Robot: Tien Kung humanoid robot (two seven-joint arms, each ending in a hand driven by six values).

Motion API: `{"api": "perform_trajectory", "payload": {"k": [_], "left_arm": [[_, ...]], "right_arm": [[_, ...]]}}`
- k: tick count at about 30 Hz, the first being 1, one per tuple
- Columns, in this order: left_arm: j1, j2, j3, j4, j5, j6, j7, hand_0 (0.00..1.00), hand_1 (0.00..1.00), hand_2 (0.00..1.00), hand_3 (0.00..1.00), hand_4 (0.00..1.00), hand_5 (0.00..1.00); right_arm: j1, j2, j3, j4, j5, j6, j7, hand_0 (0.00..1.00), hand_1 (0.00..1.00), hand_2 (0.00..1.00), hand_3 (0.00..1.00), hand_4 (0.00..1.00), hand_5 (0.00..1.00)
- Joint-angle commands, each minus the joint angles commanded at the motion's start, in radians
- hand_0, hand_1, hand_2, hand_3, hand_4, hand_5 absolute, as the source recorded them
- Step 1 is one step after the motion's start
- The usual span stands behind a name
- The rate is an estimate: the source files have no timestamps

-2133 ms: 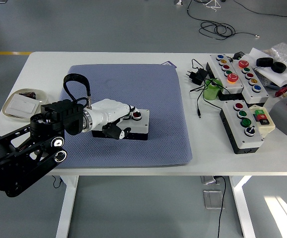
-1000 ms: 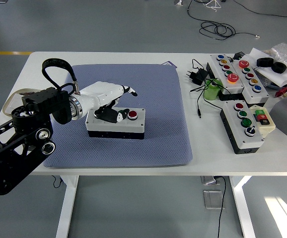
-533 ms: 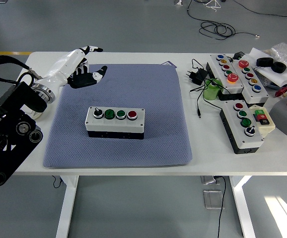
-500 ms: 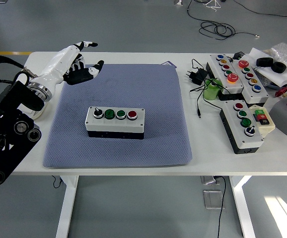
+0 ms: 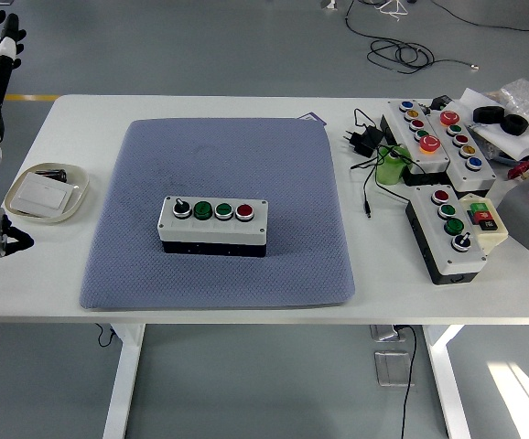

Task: Pick up the button,place it on the desk,press the button,press the button

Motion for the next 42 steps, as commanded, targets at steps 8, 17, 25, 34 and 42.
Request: {"api": "perform_trajectory", "payload": {"k": [8,17,25,34,42], "left_arm": [[0.042,0.03,-0.112,0.077,-0.338,-0.177,-0.042,0.852,0.878,0.901,0.956,0.663,0.998],[0.07,0.046,-0.133,0.089,-0.498,-0.377,0.005,0.845,0.866,0.89,0.932,0.661,0.998],[0.077,0.055,-0.126,0.082,-0.498,-0.639,0.092,0.831,0.845,0.891,0.884,0.66,0.998],[0.076,0.052,-0.104,0.08,-0.478,-0.657,0.106,0.838,0.859,0.918,0.877,0.668,0.998],[0.091,0.049,-0.073,0.075,-0.472,-0.647,0.102,0.837,0.855,0.913,0.876,0.665,0.998]], "right_arm": [[-0.002,0.003,-0.001,0.0,0.004,-0.002,-0.001,0.787,0.797,0.817,0.751,0.412,0.479],[-0.004,0.006,-0.001,0.0,0.0,-0.002,-0.006,0.787,0.797,0.817,0.751,0.412,0.479],[-0.006,0.006,0.0,0.0,0.001,-0.003,-0.005,0.787,0.797,0.817,0.751,0.412,0.479],[-0.006,0.005,0.002,0.0,-0.005,-0.003,-0.006,0.787,0.797,0.817,0.751,0.412,0.479],[-0.011,0.004,0.004,0.0,-0.014,-0.004,-0.008,0.787,0.797,0.817,0.751,0.412,0.479]]}}
